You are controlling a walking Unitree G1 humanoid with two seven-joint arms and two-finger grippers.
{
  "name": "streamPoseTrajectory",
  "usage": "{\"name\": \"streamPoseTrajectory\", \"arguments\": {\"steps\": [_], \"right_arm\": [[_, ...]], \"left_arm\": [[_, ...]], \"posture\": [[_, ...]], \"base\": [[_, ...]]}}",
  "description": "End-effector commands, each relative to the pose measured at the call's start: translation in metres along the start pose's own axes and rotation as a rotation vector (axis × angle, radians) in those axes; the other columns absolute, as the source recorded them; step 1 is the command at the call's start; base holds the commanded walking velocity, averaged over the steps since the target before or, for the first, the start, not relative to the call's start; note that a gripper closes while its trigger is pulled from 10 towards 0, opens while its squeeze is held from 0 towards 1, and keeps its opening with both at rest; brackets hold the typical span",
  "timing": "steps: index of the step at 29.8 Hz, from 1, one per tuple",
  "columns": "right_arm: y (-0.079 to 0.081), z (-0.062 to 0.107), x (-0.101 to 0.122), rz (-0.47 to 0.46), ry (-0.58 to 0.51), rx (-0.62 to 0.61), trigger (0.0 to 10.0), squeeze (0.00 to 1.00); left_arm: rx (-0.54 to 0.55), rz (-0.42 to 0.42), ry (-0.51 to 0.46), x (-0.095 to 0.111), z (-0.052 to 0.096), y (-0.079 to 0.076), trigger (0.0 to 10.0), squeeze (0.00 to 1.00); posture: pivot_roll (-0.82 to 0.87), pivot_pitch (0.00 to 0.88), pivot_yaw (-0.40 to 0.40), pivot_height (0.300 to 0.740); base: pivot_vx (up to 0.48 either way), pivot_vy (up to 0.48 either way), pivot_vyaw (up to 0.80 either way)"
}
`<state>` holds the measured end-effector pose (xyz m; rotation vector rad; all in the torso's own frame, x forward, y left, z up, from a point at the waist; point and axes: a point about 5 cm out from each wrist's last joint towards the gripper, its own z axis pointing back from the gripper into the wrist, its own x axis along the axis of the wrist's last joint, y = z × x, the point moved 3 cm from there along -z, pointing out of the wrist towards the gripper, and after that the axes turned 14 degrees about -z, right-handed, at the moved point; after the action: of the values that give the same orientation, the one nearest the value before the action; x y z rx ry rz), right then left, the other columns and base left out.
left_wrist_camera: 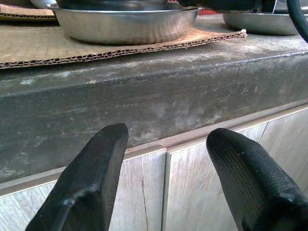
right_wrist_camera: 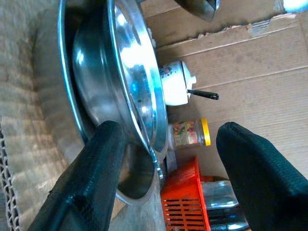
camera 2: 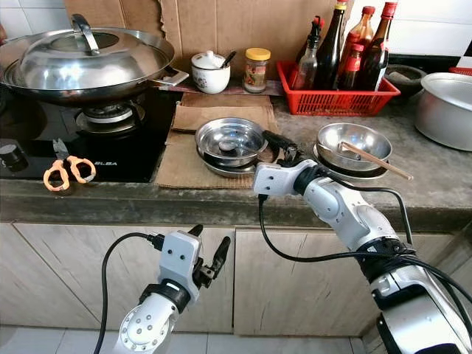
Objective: Kitchen organization
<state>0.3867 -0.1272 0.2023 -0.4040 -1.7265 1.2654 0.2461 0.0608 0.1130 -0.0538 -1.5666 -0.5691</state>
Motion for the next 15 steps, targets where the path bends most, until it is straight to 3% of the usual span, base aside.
{"name": "streamPoseTrajectory", "arguments": {"steps": [1,4,5,6,7,8,15], "right_arm": [[-0.0107,-0.0019,0.0009,0.026,-0.003,-0.025,10.0,0.0],[-0.0119,-0.0024,0.0005,0.035,0.0,-0.029,10.0,0.0],[-0.0119,-0.0025,0.0003,0.034,0.0,-0.027,9.5,0.0],[-0.0123,-0.0029,-0.0001,0.033,0.001,-0.027,3.7,0.0],[-0.0123,-0.0029,-0.0002,0.034,0.001,-0.027,3.7,0.0],[-0.0122,-0.003,0.0004,0.035,-0.004,-0.024,0.0,0.0],[-0.0133,-0.004,0.0019,0.035,-0.014,-0.024,0.0,0.0]], "left_arm": [[0.0,0.003,-0.002,0.0017,-0.0009,-0.0009,10.0,0.0],[0.0,0.002,-0.002,0.0013,-0.001,-0.0012,10.0,0.0],[0.0,0.003,-0.002,0.0013,-0.0011,-0.0012,10.0,0.0],[0.0,0.003,-0.002,0.0013,-0.0013,-0.0013,10.0,0.0],[0.0,0.003,-0.002,0.0013,-0.0014,-0.0013,10.0,0.0],[0.001,0.003,-0.002,0.0015,-0.0014,-0.0014,10.0,0.0],[0.001,0.004,-0.004,0.0018,-0.0015,-0.0013,10.0,0.0]], "posture": [[0.13,0.024,-0.082,0.74],[0.13,0.022,-0.08,0.74],[0.13,0.022,-0.08,0.74],[0.13,0.021,-0.082,0.74],[0.13,0.021,-0.082,0.74],[0.13,0.02,-0.082,0.74],[0.13,0.02,-0.083,0.74]], "base": [[0.0,0.0,0.0],[0.0,0.0,0.0],[0.0,0.0,0.0],[0.0,0.0,0.0],[0.0,0.0,0.0],[0.0,0.0,0.0],[0.0,0.0,0.0]]}}
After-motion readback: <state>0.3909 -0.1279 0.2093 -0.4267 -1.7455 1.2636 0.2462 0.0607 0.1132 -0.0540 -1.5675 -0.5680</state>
